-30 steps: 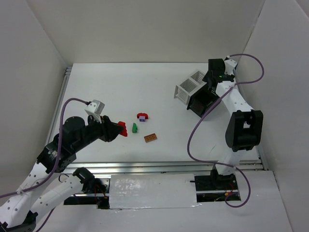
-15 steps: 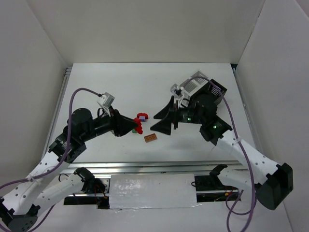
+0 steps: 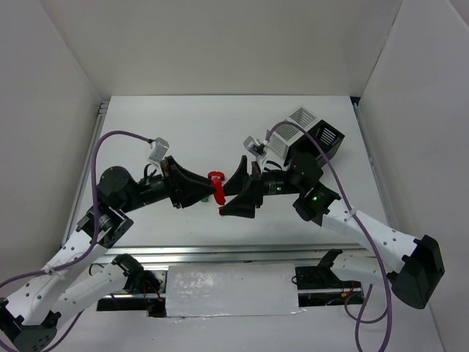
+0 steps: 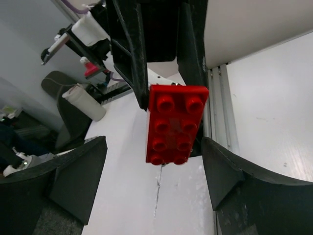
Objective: Sort the legos into containers by color
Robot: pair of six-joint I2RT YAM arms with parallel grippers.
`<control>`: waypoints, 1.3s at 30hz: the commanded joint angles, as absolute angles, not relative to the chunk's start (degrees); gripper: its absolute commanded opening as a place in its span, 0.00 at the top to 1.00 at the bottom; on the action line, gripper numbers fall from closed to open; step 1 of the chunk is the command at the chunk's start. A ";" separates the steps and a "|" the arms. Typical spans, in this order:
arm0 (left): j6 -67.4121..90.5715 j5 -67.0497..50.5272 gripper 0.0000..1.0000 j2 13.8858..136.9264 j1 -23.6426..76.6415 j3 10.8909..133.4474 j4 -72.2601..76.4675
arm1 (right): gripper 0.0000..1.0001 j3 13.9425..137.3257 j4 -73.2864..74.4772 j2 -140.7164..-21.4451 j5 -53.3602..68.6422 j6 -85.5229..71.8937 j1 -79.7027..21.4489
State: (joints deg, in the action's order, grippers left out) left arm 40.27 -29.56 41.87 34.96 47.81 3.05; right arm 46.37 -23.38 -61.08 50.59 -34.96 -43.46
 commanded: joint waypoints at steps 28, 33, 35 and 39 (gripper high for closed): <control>31.38 26.11 0.01 44.21 34.98 60.39 -42.45 | 1.00 66.00 25.05 -81.28 -23.91 -33.67 -9.76; 30.41 24.18 0.01 43.95 34.89 55.38 -41.14 | 0.88 69.34 25.66 -84.81 -22.68 -32.26 -8.35; 30.15 22.68 0.01 44.47 34.98 55.72 -41.22 | 0.83 69.87 25.84 -85.25 -22.24 -31.73 -8.26; 29.09 21.09 0.00 44.65 34.89 55.46 -40.25 | 0.15 70.40 26.19 -85.17 -22.85 -31.64 -8.17</control>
